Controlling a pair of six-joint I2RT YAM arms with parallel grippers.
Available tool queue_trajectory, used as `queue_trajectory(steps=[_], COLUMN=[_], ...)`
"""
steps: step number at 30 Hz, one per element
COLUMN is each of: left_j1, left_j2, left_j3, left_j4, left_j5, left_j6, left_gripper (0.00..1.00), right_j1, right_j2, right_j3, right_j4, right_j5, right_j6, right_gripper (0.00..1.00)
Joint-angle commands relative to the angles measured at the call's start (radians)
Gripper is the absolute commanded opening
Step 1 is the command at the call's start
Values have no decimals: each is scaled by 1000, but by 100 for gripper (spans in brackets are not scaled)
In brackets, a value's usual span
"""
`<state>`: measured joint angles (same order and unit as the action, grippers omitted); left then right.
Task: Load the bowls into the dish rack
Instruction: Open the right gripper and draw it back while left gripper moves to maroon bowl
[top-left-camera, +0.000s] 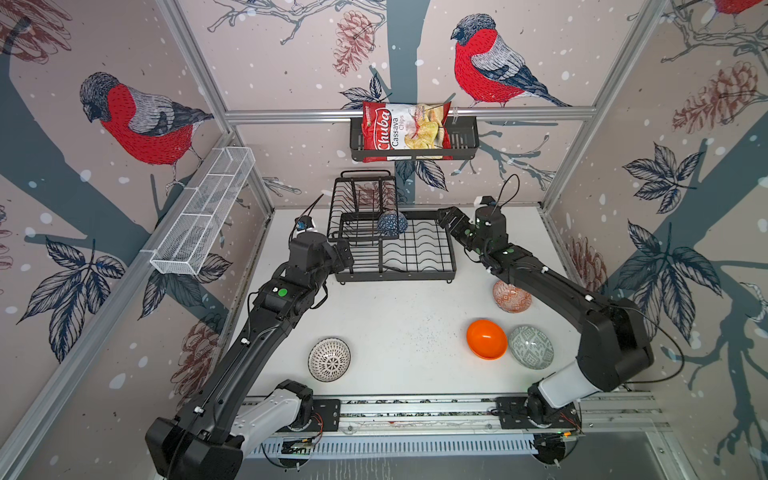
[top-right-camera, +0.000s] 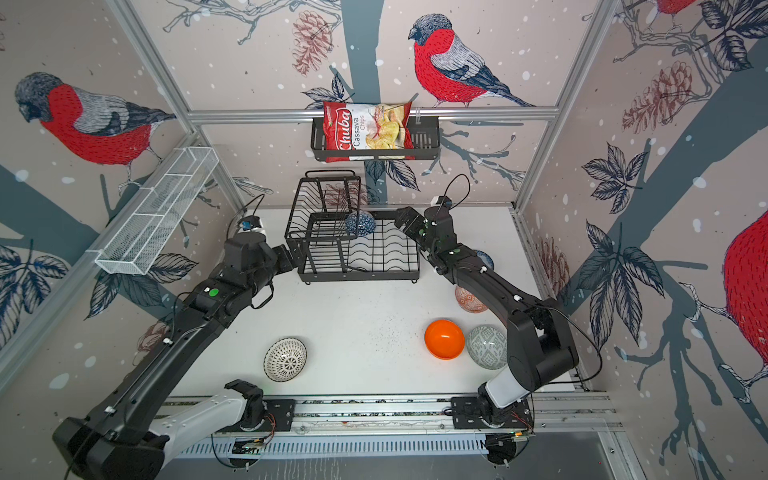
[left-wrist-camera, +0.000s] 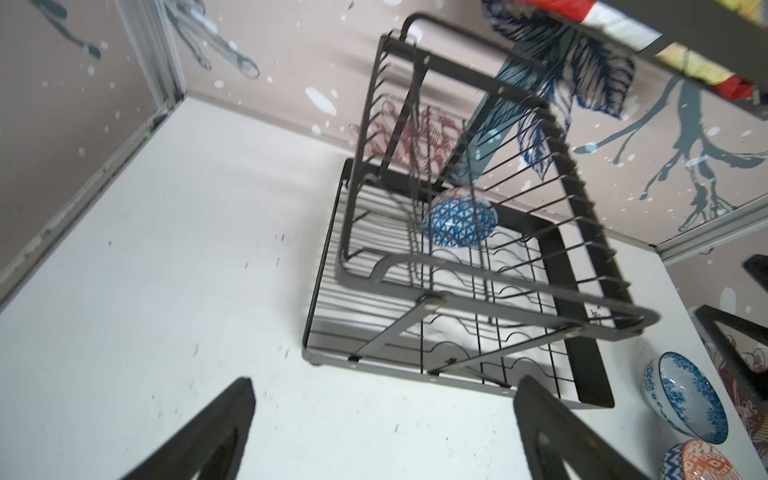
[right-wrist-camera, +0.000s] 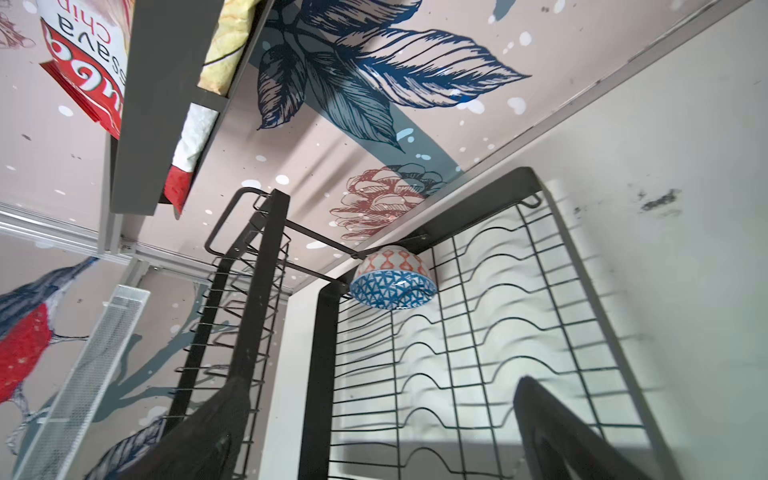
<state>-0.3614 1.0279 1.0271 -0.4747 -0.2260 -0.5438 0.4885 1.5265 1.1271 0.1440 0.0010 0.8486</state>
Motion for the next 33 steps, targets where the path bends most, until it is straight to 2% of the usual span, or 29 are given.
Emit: queue_trajectory(steps=[1,5,10,12,16,20,28,33], left_j1=[11,27,29,28,28,28,21,16], left_j2=[-16,-75,-180,-208,-233,-232,-193,-195], left_j3=[-55,-161,-326,-362,-353,-348,-315,-310], left_j4=[-130,-142,-102,-107,-211,-297,-415,-462], left_j5=[37,67,181,214,189,216,301,291], left_j6=[-177,-334,-631,-729,-856,-950,-1021,-1060], left_gripper=[97,97,97,97,97,97,97,97], right_j1=[0,-1,3,7,14,17,32,36], right_j2=[-48,-74,-78,-82,-81,-73,-60,-49], right_j3=[-35,-48,-52,-70,-103,-112,-134,-133], right_j4=[-25,-40,-70,-68,-61,-60,-38,-34], right_j5=[60,77,75,74,86,83,84,84], right_j6=[-85,-128,-175,-185,-193,-190,-162,-152], right_gripper=[100,100,100,100,100,100,100,100])
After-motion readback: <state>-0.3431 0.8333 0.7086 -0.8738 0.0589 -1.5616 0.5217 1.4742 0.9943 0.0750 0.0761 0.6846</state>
